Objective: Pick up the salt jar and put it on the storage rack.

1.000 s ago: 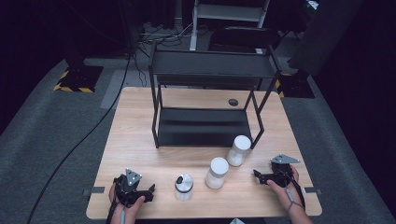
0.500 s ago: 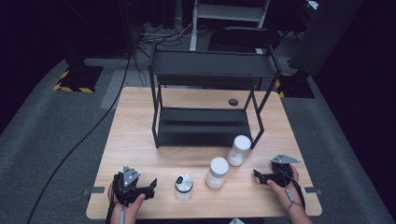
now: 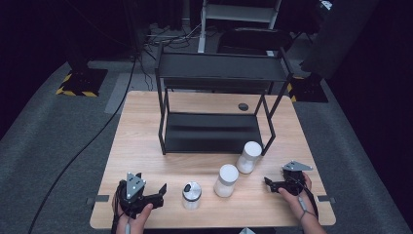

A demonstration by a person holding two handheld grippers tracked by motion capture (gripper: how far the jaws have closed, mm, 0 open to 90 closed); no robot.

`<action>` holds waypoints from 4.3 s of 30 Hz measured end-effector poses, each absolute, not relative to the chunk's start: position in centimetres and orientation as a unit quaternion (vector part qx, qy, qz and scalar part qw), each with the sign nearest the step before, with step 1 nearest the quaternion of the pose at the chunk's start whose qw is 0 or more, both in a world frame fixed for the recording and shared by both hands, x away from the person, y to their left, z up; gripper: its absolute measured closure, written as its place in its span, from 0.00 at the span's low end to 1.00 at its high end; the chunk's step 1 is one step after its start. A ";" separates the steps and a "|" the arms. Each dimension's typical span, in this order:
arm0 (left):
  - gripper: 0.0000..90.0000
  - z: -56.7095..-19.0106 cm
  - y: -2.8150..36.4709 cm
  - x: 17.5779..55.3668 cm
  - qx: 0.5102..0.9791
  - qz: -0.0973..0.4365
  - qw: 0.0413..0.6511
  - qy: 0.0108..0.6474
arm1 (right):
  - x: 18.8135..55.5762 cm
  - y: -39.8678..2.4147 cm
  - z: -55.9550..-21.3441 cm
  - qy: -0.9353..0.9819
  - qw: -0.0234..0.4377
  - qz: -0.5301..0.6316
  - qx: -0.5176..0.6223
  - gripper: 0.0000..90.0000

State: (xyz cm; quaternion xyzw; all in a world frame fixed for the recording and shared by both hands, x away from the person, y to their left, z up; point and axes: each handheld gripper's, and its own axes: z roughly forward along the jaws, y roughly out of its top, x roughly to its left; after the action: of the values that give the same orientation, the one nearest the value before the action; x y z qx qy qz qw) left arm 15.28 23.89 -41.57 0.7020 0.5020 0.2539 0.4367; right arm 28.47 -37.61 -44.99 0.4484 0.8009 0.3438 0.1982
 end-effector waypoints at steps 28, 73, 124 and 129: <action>0.06 -40.0 21.8 13.8 0.683 0.269 0.475 0.485 | 28.5 -37.6 -45.0 0.801 0.198 0.344 0.448 0.04; 0.06 -41.0 16.8 14.9 0.728 0.220 0.475 0.442 | 28.5 -37.6 -45.0 0.802 0.198 0.344 0.447 0.04; 0.31 -43.8 15.0 16.5 0.775 0.199 0.417 0.431 | 28.7 -37.5 -44.9 0.802 0.196 0.342 0.449 0.03; 0.32 -43.4 15.1 16.7 0.772 0.191 0.418 0.439 | 28.7 -37.5 -44.9 0.802 0.196 0.342 0.449 0.03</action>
State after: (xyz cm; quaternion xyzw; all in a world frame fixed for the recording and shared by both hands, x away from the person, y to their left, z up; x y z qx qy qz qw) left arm 16.72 15.13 -43.45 0.7716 0.4392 0.1914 0.4184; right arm 28.71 -37.52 -44.93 0.4493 0.8017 0.3421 0.1957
